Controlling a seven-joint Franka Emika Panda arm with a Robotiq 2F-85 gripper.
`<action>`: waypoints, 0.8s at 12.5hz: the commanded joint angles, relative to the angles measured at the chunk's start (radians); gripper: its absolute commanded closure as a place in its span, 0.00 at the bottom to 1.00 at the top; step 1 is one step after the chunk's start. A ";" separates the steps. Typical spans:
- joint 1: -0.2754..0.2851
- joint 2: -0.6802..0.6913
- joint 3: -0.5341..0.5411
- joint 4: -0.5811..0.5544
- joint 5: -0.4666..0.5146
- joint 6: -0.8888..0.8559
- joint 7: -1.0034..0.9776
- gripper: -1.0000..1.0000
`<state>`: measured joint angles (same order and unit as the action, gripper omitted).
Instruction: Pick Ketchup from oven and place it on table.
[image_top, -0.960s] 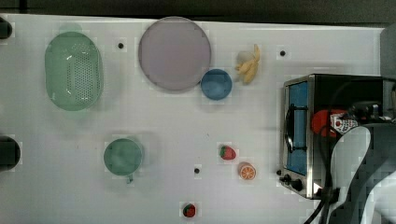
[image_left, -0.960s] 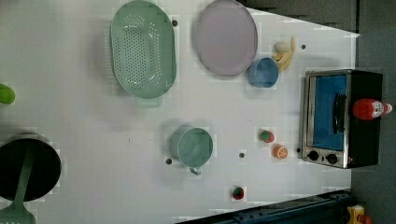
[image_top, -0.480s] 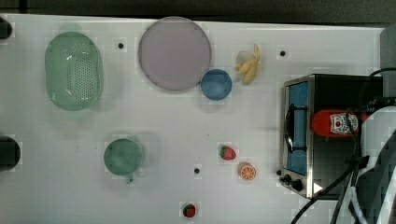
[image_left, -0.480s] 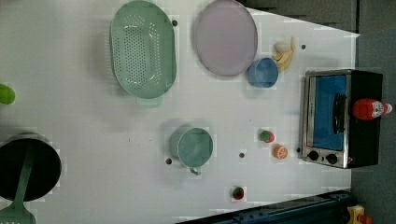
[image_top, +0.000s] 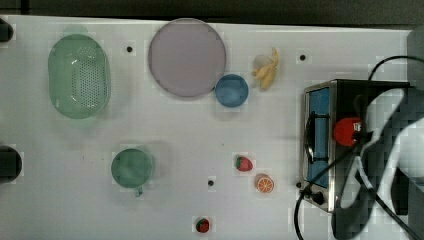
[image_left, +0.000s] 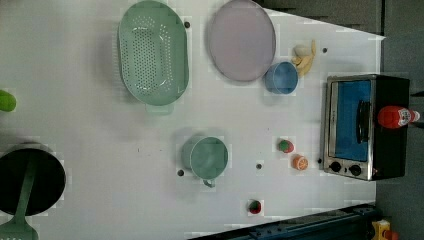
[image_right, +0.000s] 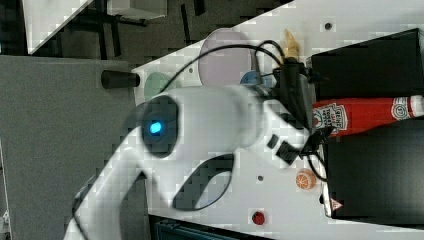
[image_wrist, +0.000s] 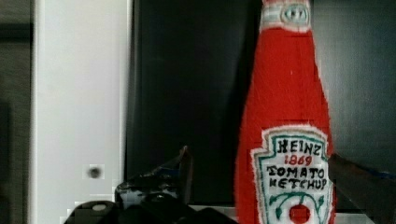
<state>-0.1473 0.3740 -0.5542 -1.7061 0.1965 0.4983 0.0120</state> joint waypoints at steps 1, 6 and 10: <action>-0.008 0.025 -0.008 -0.018 0.023 -0.020 0.024 0.00; -0.012 0.032 -0.005 -0.048 0.036 0.020 0.023 0.16; -0.006 0.020 -0.001 -0.038 0.035 0.033 0.023 0.37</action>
<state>-0.1453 0.4324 -0.5400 -1.7656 0.2217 0.5156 0.0119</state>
